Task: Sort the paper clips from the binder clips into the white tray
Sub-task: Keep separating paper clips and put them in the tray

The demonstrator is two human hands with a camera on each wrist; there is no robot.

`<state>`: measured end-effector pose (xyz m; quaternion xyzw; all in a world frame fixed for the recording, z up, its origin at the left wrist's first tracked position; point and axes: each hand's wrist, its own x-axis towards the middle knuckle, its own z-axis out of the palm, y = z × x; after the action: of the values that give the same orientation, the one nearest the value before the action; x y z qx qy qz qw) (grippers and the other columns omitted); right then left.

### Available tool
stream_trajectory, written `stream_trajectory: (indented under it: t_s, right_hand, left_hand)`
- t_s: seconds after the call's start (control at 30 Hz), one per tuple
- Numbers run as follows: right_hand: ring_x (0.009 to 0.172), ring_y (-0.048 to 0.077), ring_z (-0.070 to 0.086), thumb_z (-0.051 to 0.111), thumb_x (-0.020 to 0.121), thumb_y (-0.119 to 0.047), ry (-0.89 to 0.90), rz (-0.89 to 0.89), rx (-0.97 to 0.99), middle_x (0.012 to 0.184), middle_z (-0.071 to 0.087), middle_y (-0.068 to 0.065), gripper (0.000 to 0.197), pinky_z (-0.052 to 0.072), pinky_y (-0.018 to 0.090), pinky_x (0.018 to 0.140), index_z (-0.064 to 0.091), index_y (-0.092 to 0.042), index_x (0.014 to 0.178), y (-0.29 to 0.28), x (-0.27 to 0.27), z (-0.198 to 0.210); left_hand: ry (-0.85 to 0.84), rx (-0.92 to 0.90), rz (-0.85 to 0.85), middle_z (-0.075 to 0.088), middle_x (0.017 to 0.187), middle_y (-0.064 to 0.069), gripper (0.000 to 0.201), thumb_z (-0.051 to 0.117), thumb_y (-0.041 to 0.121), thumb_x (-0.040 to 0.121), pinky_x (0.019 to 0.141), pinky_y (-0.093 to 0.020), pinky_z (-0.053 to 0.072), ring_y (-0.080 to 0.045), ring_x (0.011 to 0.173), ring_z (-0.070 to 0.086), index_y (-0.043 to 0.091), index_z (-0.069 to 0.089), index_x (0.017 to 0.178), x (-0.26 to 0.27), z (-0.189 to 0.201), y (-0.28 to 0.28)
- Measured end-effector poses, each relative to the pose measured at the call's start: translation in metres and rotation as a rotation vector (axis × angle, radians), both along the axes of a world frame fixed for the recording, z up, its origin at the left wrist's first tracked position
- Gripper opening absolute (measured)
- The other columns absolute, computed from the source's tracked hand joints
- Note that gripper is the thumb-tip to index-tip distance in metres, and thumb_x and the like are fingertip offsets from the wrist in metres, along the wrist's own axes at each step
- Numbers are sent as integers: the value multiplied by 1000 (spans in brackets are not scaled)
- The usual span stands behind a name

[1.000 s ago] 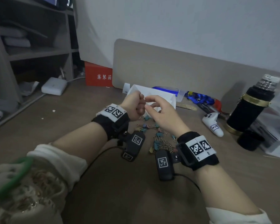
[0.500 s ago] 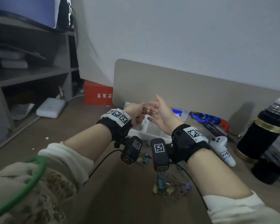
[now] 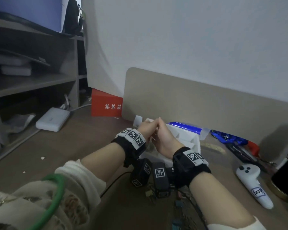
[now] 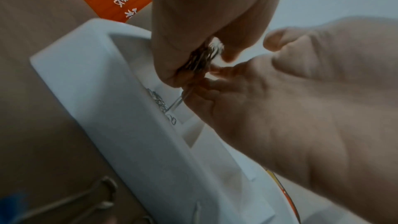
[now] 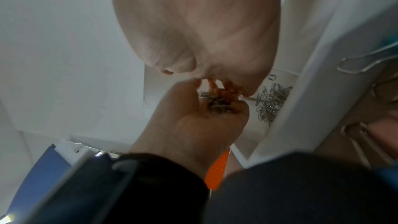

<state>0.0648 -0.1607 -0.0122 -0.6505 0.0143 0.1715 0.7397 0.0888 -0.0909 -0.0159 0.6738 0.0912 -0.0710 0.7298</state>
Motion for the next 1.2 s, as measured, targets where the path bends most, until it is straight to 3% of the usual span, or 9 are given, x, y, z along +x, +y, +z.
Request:
stream_trajectory:
  t_s: [0.07, 0.13, 0.2, 0.3, 0.43, 0.6, 0.77, 1.03, 1.2]
  right_hand:
    - [119, 23, 53, 28, 99, -57, 27, -20, 6, 129, 58, 13, 58, 43, 34, 91, 57, -12, 124, -1, 1, -4]
    - [118, 24, 52, 25, 99, -57, 49, 2, -17, 125, 58, 12, 54, 43, 35, 89, 56, -16, 115, -4, -1, -5]
    - [124, 24, 49, 20, 101, -54, 48, 26, -29, 134, 53, 12, 55, 45, 29, 82, 49, -17, 129, -9, -5, 0]
    - [138, 24, 37, 15, 102, -50, 7, 20, -20, 151, 36, 12, 61, 36, 29, 91, 25, -13, 150, -15, -13, 8]
    - [142, 23, 31, 19, 99, -59, -14, -3, -58, 157, 26, 9, 67, 30, 35, 110, 18, -18, 153, -12, -17, 13]
    - [148, 18, 12, 14, 100, -56, -73, -5, -96, 161, 9, 6, 65, 15, 35, 117, 14, -18, 154, -17, -35, 19]
    - [148, 19, 10, 13, 99, -57, -115, -46, -102, 161, 12, 7, 68, 11, 40, 119, 18, -16, 153, -25, -50, 26]
    - [148, 15, 14, 13, 99, -58, -131, -34, -94, 160, 18, 5, 70, 14, 37, 119, 27, -13, 150, -43, -93, 31]
    - [133, 21, 41, 26, 101, -52, -97, -133, -136, 143, 46, 10, 57, 35, 41, 106, 49, -11, 134, -66, -126, 32]
  left_hand:
    - [51, -78, -49, 67, 95, -13, 44, 51, 47, 81, 93, -37, 48, -26, 92, 64, 7, 65, 96, -2, 2, 1]
    - [102, -137, -58, 67, 88, -12, 44, 51, 48, 85, 90, -37, 46, -26, 88, 62, 7, 65, 90, -4, 6, 5]
    - [110, -145, -16, 65, 92, -11, 47, 49, 50, 87, 96, -40, 44, -25, 94, 60, 6, 62, 99, -5, 9, 9]
    - [89, -134, 41, 61, 104, -12, 48, 44, 49, 91, 105, -44, 38, -29, 115, 54, 7, 57, 109, -10, 14, 10]
    - [82, -144, 39, 58, 115, -12, 46, 39, 50, 94, 103, -41, 36, -29, 121, 49, 10, 56, 109, -17, 21, 10]
    - [75, -155, 22, 53, 127, -12, 55, 33, 50, 96, 93, -38, 31, -25, 124, 45, 9, 50, 128, -29, 32, 11]
    - [46, -173, 41, 58, 121, -11, 51, 33, 51, 95, 106, -40, 35, -26, 119, 50, 10, 53, 117, -53, 38, 11]
    - [19, -222, -4, 62, 111, -12, 47, 30, 47, 96, 101, -42, 41, -28, 113, 56, 9, 53, 113, -102, 40, 2]
    - [0, -244, -41, 63, 100, -12, 44, 30, 43, 97, 100, -43, 43, -28, 104, 60, 8, 54, 111, -133, 33, -10]
